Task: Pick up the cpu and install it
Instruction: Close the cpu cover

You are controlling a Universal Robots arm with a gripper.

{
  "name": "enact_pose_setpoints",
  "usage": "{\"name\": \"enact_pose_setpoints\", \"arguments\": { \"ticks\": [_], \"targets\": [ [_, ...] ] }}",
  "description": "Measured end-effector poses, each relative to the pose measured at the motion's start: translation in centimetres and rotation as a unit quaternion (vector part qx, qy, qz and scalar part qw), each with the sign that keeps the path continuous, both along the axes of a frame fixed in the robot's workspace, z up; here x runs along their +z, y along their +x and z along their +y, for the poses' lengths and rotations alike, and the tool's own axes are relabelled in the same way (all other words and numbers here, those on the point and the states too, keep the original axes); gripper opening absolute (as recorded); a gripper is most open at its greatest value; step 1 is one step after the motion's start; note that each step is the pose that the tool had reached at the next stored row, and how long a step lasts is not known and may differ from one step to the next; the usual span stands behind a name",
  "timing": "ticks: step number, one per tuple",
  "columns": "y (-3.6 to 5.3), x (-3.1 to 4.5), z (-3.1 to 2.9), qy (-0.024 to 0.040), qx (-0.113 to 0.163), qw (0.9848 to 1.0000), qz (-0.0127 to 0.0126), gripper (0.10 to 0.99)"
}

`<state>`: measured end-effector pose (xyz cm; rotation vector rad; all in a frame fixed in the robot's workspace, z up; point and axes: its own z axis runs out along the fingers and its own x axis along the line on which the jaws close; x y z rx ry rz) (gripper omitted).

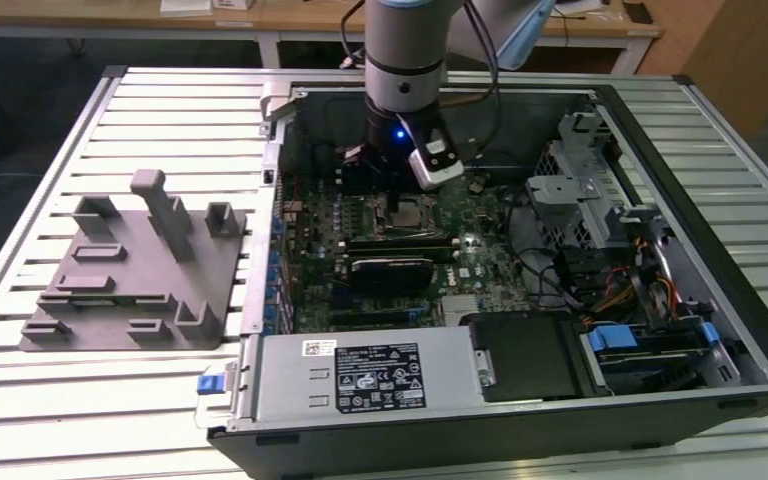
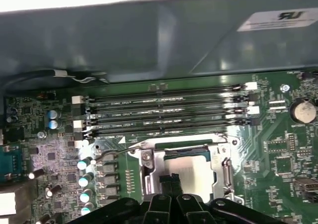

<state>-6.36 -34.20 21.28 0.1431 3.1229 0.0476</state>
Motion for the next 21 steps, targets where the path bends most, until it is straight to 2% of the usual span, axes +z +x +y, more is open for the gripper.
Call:
{"name": "enact_pose_setpoints", "arguments": {
  "ticks": [11, 21],
  "targets": [
    [-0.80, -0.36, 0.00, 0.0000, 0.000, 1.0000, 0.0000, 0.106],
    [-1.12, -0.61, 0.00, 0.0000, 0.000, 1.0000, 0.0000, 0.106]
  ]
}}
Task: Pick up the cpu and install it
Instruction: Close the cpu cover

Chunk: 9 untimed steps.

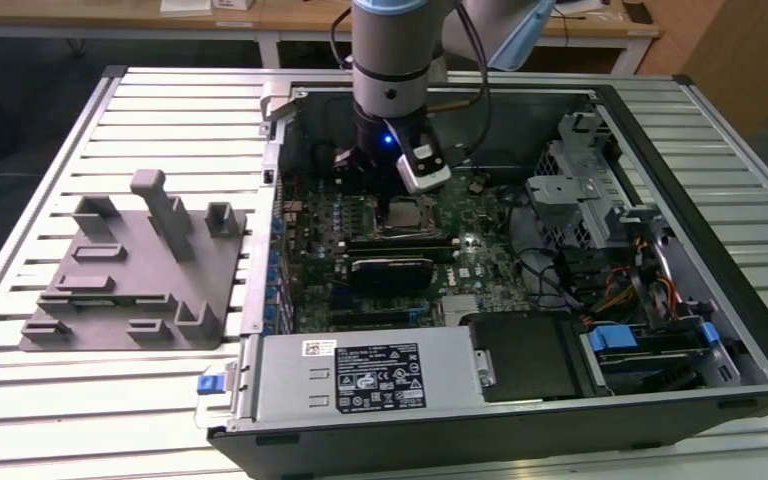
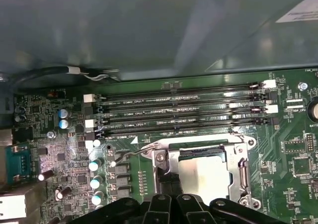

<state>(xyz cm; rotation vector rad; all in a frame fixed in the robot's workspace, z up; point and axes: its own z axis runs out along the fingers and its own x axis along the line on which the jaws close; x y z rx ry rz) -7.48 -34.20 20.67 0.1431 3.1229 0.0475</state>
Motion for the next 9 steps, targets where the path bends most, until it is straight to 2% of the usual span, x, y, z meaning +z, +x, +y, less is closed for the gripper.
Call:
{"name": "enact_pose_setpoints", "arguments": {
  "ticks": [9],
  "targets": [
    [-0.31, -0.43, 0.00, 0.0001, 0.000, 1.0000, 0.0000, 0.106]
  ]
}}
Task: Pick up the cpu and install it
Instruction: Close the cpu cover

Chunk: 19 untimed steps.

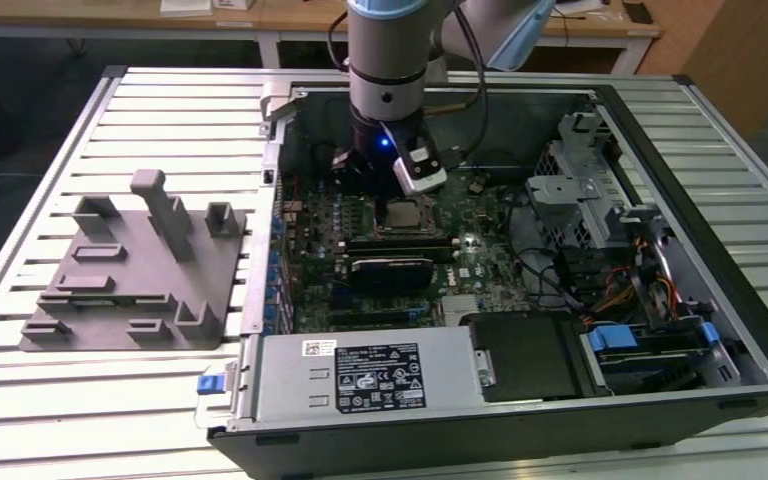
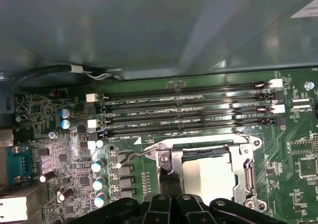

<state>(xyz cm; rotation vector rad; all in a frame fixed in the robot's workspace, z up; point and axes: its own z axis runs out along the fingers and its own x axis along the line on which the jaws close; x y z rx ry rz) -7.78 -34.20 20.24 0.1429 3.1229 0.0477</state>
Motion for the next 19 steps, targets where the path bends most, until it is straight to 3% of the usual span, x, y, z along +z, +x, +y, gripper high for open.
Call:
{"name": "enact_pose_setpoints", "arguments": {
  "ticks": [10, 19],
  "targets": [
    [0.06, -0.27, 0.00, 0.0000, 0.000, 1.0000, 0.0000, 0.106],
    [0.80, -0.26, 0.00, 0.0000, 0.000, 1.0000, 0.0000, 0.106]
  ]
}}
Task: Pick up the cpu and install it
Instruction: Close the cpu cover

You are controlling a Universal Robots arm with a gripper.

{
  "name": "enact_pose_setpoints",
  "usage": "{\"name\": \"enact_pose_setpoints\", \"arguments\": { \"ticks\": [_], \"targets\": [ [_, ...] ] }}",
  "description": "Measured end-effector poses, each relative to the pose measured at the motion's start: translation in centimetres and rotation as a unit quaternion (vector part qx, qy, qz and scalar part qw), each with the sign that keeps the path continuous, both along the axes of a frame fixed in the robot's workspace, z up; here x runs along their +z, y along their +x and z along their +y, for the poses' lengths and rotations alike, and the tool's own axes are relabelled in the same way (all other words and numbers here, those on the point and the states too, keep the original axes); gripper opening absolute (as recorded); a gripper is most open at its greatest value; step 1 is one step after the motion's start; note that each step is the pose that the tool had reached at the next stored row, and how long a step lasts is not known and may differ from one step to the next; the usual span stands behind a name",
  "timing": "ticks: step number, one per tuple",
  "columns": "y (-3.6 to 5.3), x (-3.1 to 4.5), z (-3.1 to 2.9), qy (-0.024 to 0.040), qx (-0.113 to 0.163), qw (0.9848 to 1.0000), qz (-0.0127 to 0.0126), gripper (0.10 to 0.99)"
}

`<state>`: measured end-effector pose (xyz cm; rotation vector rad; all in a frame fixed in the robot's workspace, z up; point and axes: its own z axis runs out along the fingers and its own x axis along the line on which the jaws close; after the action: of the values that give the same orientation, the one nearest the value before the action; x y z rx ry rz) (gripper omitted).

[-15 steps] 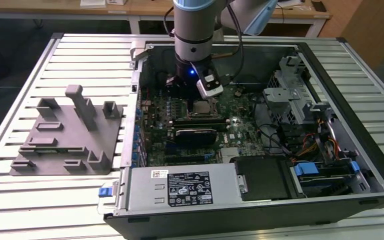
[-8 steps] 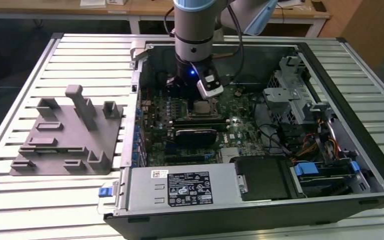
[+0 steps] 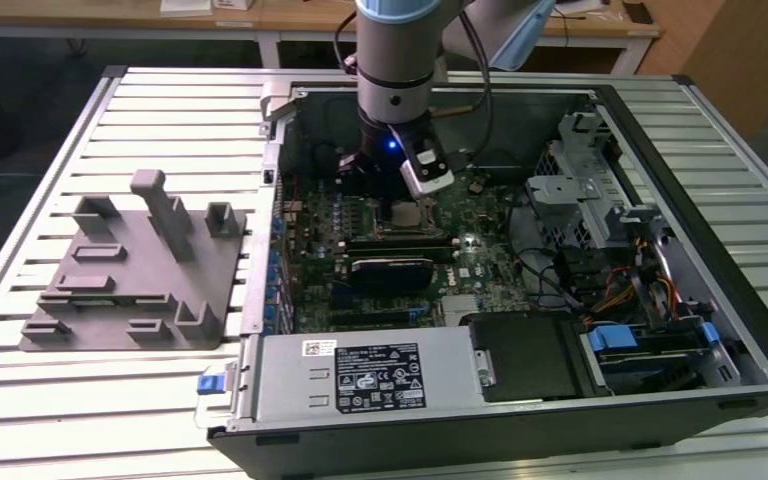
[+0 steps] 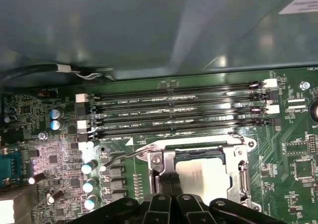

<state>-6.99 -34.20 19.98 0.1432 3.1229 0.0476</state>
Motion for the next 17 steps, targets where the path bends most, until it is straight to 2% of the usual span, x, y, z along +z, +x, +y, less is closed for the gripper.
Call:
{"name": "enact_pose_setpoints", "arguments": {
  "ticks": [4, 9, 17],
  "targets": [
    [0.36, 0.00, -0.01, 0.0000, 0.000, 1.0000, 0.0000, 0.106],
    [0.37, 0.08, 0.00, -0.0001, 0.000, 1.0000, 0.0000, 0.106],
    [0.37, 1.11, 0.00, 0.0000, 0.000, 1.0000, 0.0000, 0.106]
  ]
}}
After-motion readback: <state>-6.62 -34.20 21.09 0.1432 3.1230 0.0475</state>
